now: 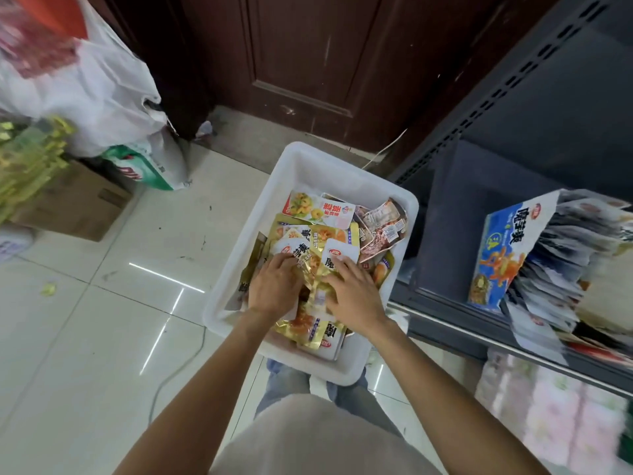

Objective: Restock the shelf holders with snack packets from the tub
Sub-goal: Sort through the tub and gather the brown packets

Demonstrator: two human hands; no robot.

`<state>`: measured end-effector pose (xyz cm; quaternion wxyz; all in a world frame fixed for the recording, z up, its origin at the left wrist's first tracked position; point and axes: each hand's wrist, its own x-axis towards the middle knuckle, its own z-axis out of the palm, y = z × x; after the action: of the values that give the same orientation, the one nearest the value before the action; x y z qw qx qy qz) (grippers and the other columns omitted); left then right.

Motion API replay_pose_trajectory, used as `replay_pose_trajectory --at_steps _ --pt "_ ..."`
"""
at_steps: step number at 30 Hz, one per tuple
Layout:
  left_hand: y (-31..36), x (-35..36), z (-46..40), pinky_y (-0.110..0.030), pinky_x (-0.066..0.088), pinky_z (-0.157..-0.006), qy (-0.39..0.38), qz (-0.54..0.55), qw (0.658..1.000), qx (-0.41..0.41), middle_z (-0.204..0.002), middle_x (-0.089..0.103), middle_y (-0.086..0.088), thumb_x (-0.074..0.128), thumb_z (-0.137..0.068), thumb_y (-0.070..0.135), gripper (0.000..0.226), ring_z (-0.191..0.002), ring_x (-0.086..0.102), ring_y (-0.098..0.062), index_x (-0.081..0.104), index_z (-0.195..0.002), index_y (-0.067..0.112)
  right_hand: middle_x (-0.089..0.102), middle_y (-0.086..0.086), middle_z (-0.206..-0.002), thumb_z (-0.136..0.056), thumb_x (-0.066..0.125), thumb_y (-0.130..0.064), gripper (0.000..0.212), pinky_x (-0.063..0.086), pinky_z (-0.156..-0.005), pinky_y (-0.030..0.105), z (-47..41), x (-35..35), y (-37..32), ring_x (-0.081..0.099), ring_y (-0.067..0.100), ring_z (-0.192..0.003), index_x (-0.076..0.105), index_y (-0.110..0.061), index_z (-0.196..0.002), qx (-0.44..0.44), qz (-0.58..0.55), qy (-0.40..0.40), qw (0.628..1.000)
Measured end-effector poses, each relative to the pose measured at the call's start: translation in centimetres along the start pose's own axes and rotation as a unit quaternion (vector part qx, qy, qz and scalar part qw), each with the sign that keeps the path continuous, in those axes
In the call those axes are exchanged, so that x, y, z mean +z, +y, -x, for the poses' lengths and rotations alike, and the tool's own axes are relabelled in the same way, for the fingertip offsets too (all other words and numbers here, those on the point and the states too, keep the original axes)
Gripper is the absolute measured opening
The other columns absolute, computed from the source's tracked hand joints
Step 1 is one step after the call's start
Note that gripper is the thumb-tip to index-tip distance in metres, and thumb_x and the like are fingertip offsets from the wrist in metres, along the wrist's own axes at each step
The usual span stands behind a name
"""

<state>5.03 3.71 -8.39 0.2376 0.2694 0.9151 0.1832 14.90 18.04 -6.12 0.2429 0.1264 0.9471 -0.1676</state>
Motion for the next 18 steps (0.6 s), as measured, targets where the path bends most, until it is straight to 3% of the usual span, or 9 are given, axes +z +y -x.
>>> replay_pose_trajectory --at_steps 3,6,10,12,14,16,18 --pt "-0.3 0.0 -0.5 -0.036 0.038 -0.102 0.015 -0.024 1.000 0.002 -0.142 0.042 0.000 0.047 -0.095 0.031 0.042 -0.126 0.044 -0.022 0.047 -0.135 0.017 0.025 -0.001 -0.156 -0.093 0.045 -0.047 0.052 0.024 -0.112 0.042 1.5 0.8 -1.1 0.015 0.021 -0.143 0.046 -0.018 -0.136 0.069 0.013 0.048 0.996" --pt "-0.5 0.0 -1.3 -0.040 0.029 -0.110 -0.010 -0.031 0.999 0.028 -0.148 0.035 -0.002 0.058 -0.088 0.035 0.056 -0.136 0.031 -0.022 0.041 -0.139 0.019 0.027 0.003 -0.152 -0.083 0.061 -0.055 0.070 0.032 -0.107 0.042 1.5 0.7 -2.5 0.022 0.027 -0.138 0.040 -0.016 -0.137 0.109 0.020 0.055 0.992" --pt "-0.8 -0.1 -2.6 -0.051 0.006 -0.117 -0.120 -0.100 0.978 0.137 -0.158 0.011 0.004 0.071 -0.074 0.044 0.088 -0.146 0.002 -0.019 0.025 -0.147 0.028 0.022 0.007 -0.149 -0.078 0.075 -0.032 0.080 0.034 -0.108 0.039 1.1 0.3 -3.5 0.022 0.029 -0.137 0.029 -0.016 -0.141 0.135 -0.070 0.054 0.987" --pt "-1.0 -0.2 -3.2 -0.047 0.007 -0.117 -0.107 -0.127 0.973 0.162 -0.157 0.017 0.006 0.069 -0.074 0.048 0.084 -0.145 0.009 -0.019 0.029 -0.146 0.031 0.029 0.008 -0.147 -0.083 0.066 -0.013 0.074 0.037 -0.106 0.037 1.5 -0.3 -3.6 0.033 0.028 -0.135 0.026 -0.014 -0.145 0.144 -0.154 0.094 0.973" --pt "-0.9 -0.5 -3.4 -0.044 0.020 -0.116 -0.069 -0.143 0.971 0.180 -0.151 0.033 0.005 0.063 -0.079 0.056 0.071 -0.140 0.027 -0.021 0.038 -0.142 0.034 0.042 0.007 -0.141 -0.085 0.057 -0.002 0.066 0.049 -0.089 0.040 2.2 -1.6 -3.2 0.053 0.029 -0.118 0.030 -0.016 -0.144 0.172 -0.182 0.140 0.958" --pt "-0.9 -0.8 -3.3 -0.044 0.029 -0.111 -0.043 -0.131 0.969 0.205 -0.141 0.047 0.005 0.058 -0.083 0.060 0.060 -0.130 0.042 -0.023 0.048 -0.136 0.034 0.057 0.010 -0.126 -0.088 0.052 -0.001 0.057 0.052 -0.076 0.041 3.0 -3.0 -2.4 0.064 0.032 -0.095 0.037 -0.019 -0.140 0.204 -0.162 0.163 0.952" --pt "-0.8 -1.6 -2.8 -0.044 0.039 -0.105 -0.002 -0.088 0.966 0.242 -0.128 0.060 0.005 0.058 -0.086 0.052 0.046 -0.118 0.055 -0.024 0.061 -0.126 0.030 0.067 0.009 -0.109 -0.092 0.049 -0.002 0.048 0.052 -0.074 0.035 3.9 -4.5 -1.3 0.066 0.026 -0.083 0.045 -0.019 -0.136 0.217 -0.192 0.202 0.936"
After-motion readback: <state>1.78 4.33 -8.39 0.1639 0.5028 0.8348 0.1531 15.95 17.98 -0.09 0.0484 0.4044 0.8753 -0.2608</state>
